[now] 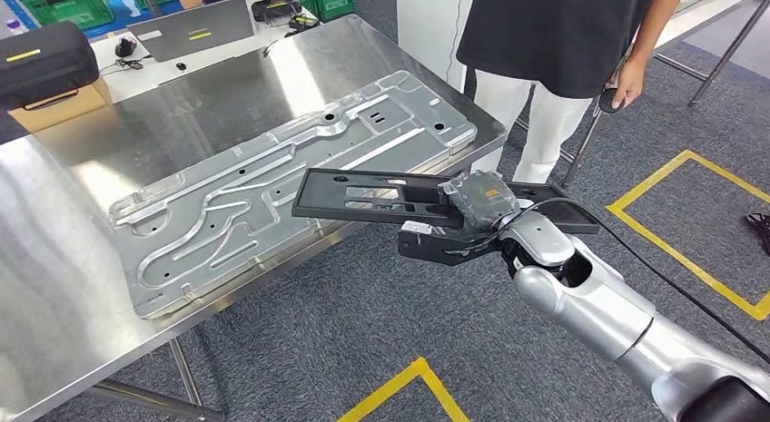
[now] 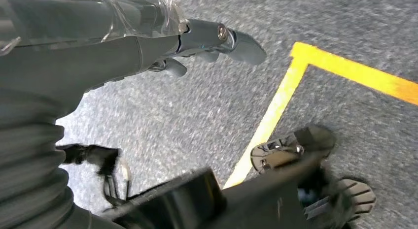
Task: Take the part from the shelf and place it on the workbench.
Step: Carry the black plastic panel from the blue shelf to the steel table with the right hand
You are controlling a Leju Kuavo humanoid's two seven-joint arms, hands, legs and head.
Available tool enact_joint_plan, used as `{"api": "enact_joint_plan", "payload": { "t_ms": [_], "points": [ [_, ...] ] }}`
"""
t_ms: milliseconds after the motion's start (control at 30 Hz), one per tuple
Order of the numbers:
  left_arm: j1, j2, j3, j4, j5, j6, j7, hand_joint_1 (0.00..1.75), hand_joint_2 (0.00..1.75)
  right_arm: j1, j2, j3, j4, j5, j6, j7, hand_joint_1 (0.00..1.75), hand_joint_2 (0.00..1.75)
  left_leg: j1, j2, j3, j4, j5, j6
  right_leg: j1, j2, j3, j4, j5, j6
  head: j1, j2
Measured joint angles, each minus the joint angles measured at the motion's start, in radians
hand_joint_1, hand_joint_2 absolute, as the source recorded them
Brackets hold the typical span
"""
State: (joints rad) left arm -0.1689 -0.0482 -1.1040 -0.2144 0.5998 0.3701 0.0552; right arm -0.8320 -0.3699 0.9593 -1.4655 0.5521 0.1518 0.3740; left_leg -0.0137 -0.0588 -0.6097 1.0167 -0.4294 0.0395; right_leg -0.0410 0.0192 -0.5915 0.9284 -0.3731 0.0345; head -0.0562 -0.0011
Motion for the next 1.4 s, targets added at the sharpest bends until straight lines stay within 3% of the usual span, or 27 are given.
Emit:
{"api": "enact_joint_plan", "payload": {
  "t_ms": [67, 100, 133, 200, 267, 333, 400, 467, 533, 600, 633, 667, 700, 767, 800, 833, 900, 967, 1033, 1067, 1133, 1167, 1200, 1233, 1300, 1367, 1400],
  "points": [
    [-0.001, -0.001, 0.000, 0.000, 0.000, 0.000, 0.000, 0.00, 1.75, -0.004, -0.001, 0.000, 0.000, -0.001, 0.001, 0.000, 1.75, 1.75, 0.008, 0.038, -0.075, 0.152, -0.068, -0.013, 0.001, -0.025, 0.001, 0.000, -0.003, -0.003, -0.002, 0.000],
    [-0.001, -0.002, 0.000, 0.000, 0.000, 0.000, 0.000, 0.00, 1.75, -0.004, -0.001, 0.000, 0.001, -0.001, 0.001, 0.000, 1.75, 1.75, 0.011, 0.043, -0.104, 0.207, -0.085, -0.016, 0.002, -0.038, 0.002, 0.000, -0.005, -0.002, -0.002, 0.000],
    [-0.002, -0.002, 0.000, 0.000, 0.000, -0.001, 0.000, 0.00, 1.75, -0.004, -0.001, 0.001, 0.001, -0.001, 0.001, 0.000, 1.75, 1.75, 0.013, 0.046, -0.112, 0.220, -0.081, -0.017, 0.002, -0.051, 0.004, 0.000, -0.007, -0.002, -0.002, 0.000],
    [-0.001, -0.002, 0.000, 0.000, 0.000, -0.001, 0.000, 0.00, 1.75, -0.005, -0.001, 0.001, 0.002, -0.001, 0.001, -0.001, 1.75, 1.75, 0.011, 0.060, -0.061, 0.115, -0.022, -0.011, 0.002, -0.076, 0.012, 0.000, -0.013, 0.000, -0.003, 0.000],
    [-0.001, -0.002, 0.000, 0.000, 0.000, -0.002, 0.002, 0.00, 1.75, -0.009, -0.001, 0.001, 0.003, -0.001, 0.001, -0.001, 1.75, 1.75, -0.003, 0.117, 0.025, -0.051, 0.044, 0.006, 0.004, -0.099, 0.025, -0.005, -0.018, 0.003, -0.002, 0.000],
    [-0.003, -0.002, 0.000, 0.000, 0.000, -0.002, 0.002, 0.00, 1.75, -0.013, -0.001, 0.001, 0.004, -0.001, 0.001, -0.001, 1.75, 1.75, -0.017, 0.154, 0.060, -0.125, 0.063, 0.020, 0.005, -0.119, 0.036, -0.013, -0.020, 0.009, -0.002, 0.000],
    [-0.003, -0.002, 0.000, 0.000, 0.000, -0.002, 0.003, 0.00, 1.75, -0.014, 0.000, 0.001, 0.005, -0.001, 0.001, -0.001, 1.75, 1.75, -0.017, 0.133, 0.062, -0.136, 0.067, 0.025, 0.006, -0.136, 0.044, -0.021, -0.022, 0.020, -0.002, 0.000],
    [0.000, -0.002, 0.000, 0.000, 0.000, -0.002, 0.003, 0.00, 1.75, -0.017, 0.001, 0.000, 0.005, -0.001, 0.001, -0.001, 1.75, 1.75, -0.010, 0.106, 0.074, -0.152, 0.078, 0.031, 0.006, -0.104, 0.038, 0.005, -0.045, 0.026, -0.001, 0.000],
    [-0.002, -0.004, 0.000, 0.000, 0.000, -0.002, 0.004, 0.00, 1.75, -0.019, -0.002, 0.000, 0.006, -0.001, 0.001, -0.001, 1.75, 1.75, -0.005, 0.078, 0.081, -0.160, 0.084, 0.037, 0.008, -0.046, -0.016, 0.126, -0.109, 0.024, 0.003, 0.000],
    [-0.004, -0.006, 0.000, 0.000, 0.000, -0.002, 0.004, 0.00, 1.75, -0.014, -0.003, 0.001, 0.007, -0.001, 0.002, -0.001, 1.75, 1.75, -0.005, 0.047, 0.083, -0.159, 0.083, 0.040, 0.012, -0.023, -0.093, 0.275, -0.164, 0.023, 0.005, 0.000],
    [-0.003, -0.007, 0.000, 0.000, 0.000, -0.003, 0.004, 0.00, 1.75, -0.010, -0.004, 0.001, 0.009, -0.001, 0.002, -0.001, 1.75, 1.75, -0.004, 0.030, 0.083, -0.158, 0.082, 0.040, 0.013, -0.021, -0.115, 0.308, -0.165, 0.024, 0.005, 0.000],
    [-0.001, -0.008, 0.000, 0.000, 0.000, -0.004, 0.004, 0.00, 1.75, -0.008, -0.004, 0.001, 0.010, -0.001, 0.002, -0.001, 1.75, 1.75, -0.003, 0.011, 0.084, -0.156, 0.081, 0.039, 0.012, -0.020, -0.115, 0.296, -0.145, 0.024, 0.005, 0.000],
    [0.000, -0.008, 0.000, 0.000, 0.000, -0.004, 0.004, 0.00, 1.75, -0.008, -0.004, 0.001, 0.012, -0.001, 0.002, 0.000, 1.75, 1.75, -0.001, -0.006, 0.085, -0.152, 0.079, 0.036, 0.011, -0.014, -0.094, 0.243, -0.109, 0.025, 0.005, 0.000],
    [0.000, -0.008, 0.000, 0.000, 0.000, -0.004, 0.004, 0.00, 1.75, -0.010, -0.005, 0.001, 0.014, -0.001, 0.002, 0.000, 1.75, 1.75, 0.002, -0.038, 0.082, -0.134, 0.067, 0.024, 0.001, 0.027, -0.025, 0.088, -0.036, 0.031, 0.005, 0.000],
    [-0.001, -0.008, 0.000, 0.000, 0.000, -0.004, 0.004, 0.00, 1.75, -0.011, -0.005, 0.001, 0.014, -0.001, 0.002, 0.000, 1.75, 1.75, 0.003, -0.051, 0.078, -0.125, 0.060, 0.019, -0.003, 0.047, 0.002, 0.034, -0.018, 0.031, 0.005, 0.000],
    [-0.001, -0.008, 0.000, 0.000, 0.000, -0.003, 0.004, 0.00, 1.75, -0.010, -0.005, 0.002, 0.014, -0.001, 0.002, -0.001, 1.75, 1.75, 0.003, -0.063, 0.073, -0.118, 0.054, 0.015, -0.004, 0.059, 0.016, 0.005, -0.013, 0.029, 0.005, 0.000],
    [0.002, -0.008, 0.000, 0.000, 0.000, -0.002, 0.004, 0.00, 1.75, -0.009, -0.004, 0.002, 0.015, -0.001, 0.002, -0.001, 1.75, 1.75, 0.007, -0.086, 0.065, -0.113, 0.051, 0.011, -0.001, 0.041, 0.020, 0.001, -0.019, 0.016, 0.004, 0.000],
    [0.006, -0.007, 0.000, 0.000, 0.000, -0.002, 0.004, 0.00, 1.75, -0.012, -0.003, 0.002, 0.015, -0.001, 0.003, 0.002, 1.75, 1.75, 0.006, -0.055, 0.048, -0.083, 0.035, 0.003, -0.001, 0.015, 0.024, 0.001, -0.021, 0.004, 0.003, 0.000],
    [0.006, -0.008, 0.000, 0.000, 0.000, -0.002, 0.004, 0.00, 1.75, -0.016, -0.004, 0.002, 0.014, -0.002, 0.004, 0.006, 1.75, 1.75, 0.007, 0.014, -0.008, 0.030, -0.016, -0.011, 0.000, -0.007, 0.029, -0.001, -0.024, -0.003, 0.000, 0.000],
    [0.005, -0.008, 0.000, 0.000, 0.000, -0.002, 0.004, 0.00, 1.75, -0.016, -0.004, 0.002, 0.014, -0.003, 0.004, 0.008, 1.75, 1.75, 0.010, 0.036, -0.049, 0.109, -0.045, -0.017, 0.001, -0.019, 0.031, -0.001, -0.027, -0.006, -0.001, 0.000],
    [0.001, -0.008, 0.001, 0.000, 0.000, -0.004, 0.002, 0.00, 1.75, -0.015, -0.006, 0.004, 0.015, -0.004, 0.005, 0.011, 1.75, 1.75, 0.014, 0.047, -0.109, 0.211, -0.068, -0.020, 0.003, -0.043, 0.035, -0.001, -0.033, -0.007, -0.001, 0.000],
    [0.001, -0.008, 0.001, 0.000, 0.000, -0.004, 0.001, 0.00, 1.75, -0.015, -0.007, 0.004, 0.015, -0.004, 0.005, 0.012, 1.75, 1.75, 0.014, 0.048, -0.112, 0.208, -0.054, -0.017, 0.005, -0.055, 0.039, -0.001, -0.036, -0.007, -0.002, 0.000],
    [0.001, -0.008, 0.001, 0.000, -0.001, -0.005, 0.000, 0.00, 1.75, -0.015, -0.007, 0.005, 0.014, -0.004, 0.005, 0.013, 1.75, 1.75, 0.011, 0.051, -0.093, 0.163, -0.025, -0.010, 0.009, -0.066, 0.044, -0.001, -0.040, -0.007, -0.002, 0.000],
    [0.002, -0.008, 0.001, 0.000, -0.001, -0.005, 0.000, 0.00, 1.75, -0.016, -0.007, 0.005, 0.014, -0.004, 0.005, 0.014, 1.75, 1.75, 0.006, 0.063, -0.060, 0.091, 0.012, 0.002, 0.012, -0.078, 0.051, -0.002, -0.044, -0.008, -0.002, 0.000],
    [0.001, -0.006, 0.001, 0.000, 0.000, -0.005, 0.000, 0.00, 1.75, -0.020, -0.011, 0.004, 0.014, -0.004, 0.005, 0.017, 1.75, 1.75, -0.015, 0.112, 0.011, -0.054, 0.067, 0.034, 0.019, -0.095, 0.063, -0.006, -0.052, -0.007, -0.002, 0.000],
    [-0.002, -0.004, 0.001, 0.000, 0.000, -0.005, 0.000, 0.00, 1.75, -0.023, -0.017, 0.005, 0.014, -0.005, 0.005, 0.022, 1.75, 1.75, -0.031, 0.143, 0.037, -0.111, 0.075, 0.052, 0.023, -0.112, 0.070, -0.009, -0.056, -0.001, -0.001, 0.000],
    [-0.002, -0.004, 0.001, 0.000, 0.000, -0.006, 0.000, 0.00, 1.75, -0.024, -0.019, 0.004, 0.014, -0.007, 0.004, 0.025, 1.75, 1.75, -0.033, 0.137, 0.040, -0.119, 0.072, 0.055, 0.024, -0.122, 0.073, -0.011, -0.058, 0.002, -0.001, 0.000]
  ]
}}
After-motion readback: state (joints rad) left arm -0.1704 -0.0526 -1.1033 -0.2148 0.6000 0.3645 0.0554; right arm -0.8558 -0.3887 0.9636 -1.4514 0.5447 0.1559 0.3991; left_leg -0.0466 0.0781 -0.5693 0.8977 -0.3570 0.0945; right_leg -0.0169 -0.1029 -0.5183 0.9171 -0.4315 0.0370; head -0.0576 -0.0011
